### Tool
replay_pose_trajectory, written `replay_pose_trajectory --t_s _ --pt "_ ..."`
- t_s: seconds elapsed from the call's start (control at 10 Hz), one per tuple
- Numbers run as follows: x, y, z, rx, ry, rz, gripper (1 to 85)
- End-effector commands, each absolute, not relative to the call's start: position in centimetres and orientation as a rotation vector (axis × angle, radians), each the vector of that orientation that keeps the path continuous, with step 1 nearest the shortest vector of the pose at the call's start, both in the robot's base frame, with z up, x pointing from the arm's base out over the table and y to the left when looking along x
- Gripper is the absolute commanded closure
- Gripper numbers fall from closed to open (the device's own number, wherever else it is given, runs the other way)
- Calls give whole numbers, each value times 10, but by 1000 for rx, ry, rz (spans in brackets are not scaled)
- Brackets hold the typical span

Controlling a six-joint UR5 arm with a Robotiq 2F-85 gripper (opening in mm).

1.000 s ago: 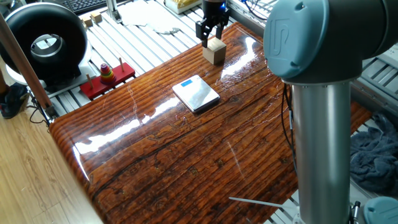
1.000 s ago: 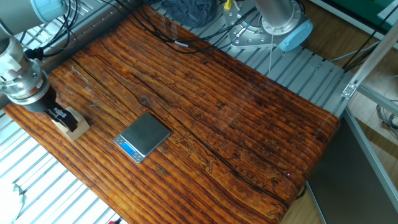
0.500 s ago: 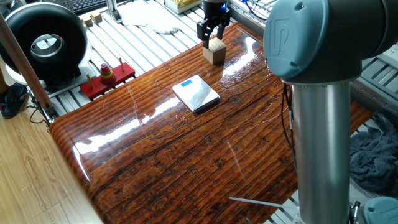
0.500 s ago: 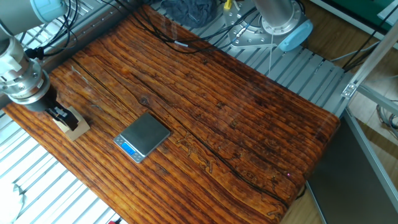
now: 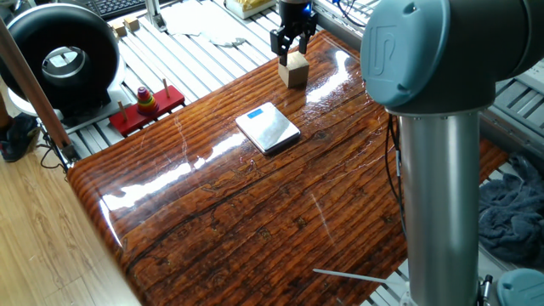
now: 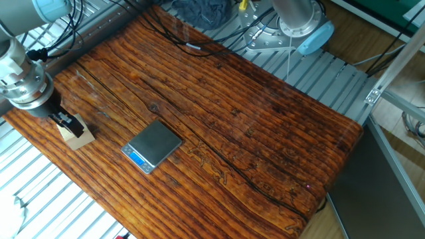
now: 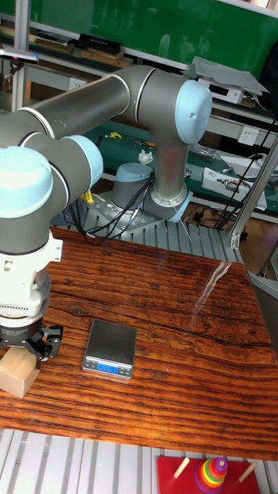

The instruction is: Place the block on the scale

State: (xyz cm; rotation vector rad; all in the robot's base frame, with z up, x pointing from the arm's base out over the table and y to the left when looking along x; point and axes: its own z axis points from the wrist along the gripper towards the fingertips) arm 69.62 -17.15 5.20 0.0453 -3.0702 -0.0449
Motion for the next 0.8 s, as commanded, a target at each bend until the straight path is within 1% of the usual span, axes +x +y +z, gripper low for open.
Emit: replay_pose_trajectory --t_s 0.0,0.3,0.7 --pt "699 -169 53 12 -3087 -66 180" --pt "702 -162 47 -12 -3100 -70 180" --pt "699 -171 48 -115 -3094 -32 180"
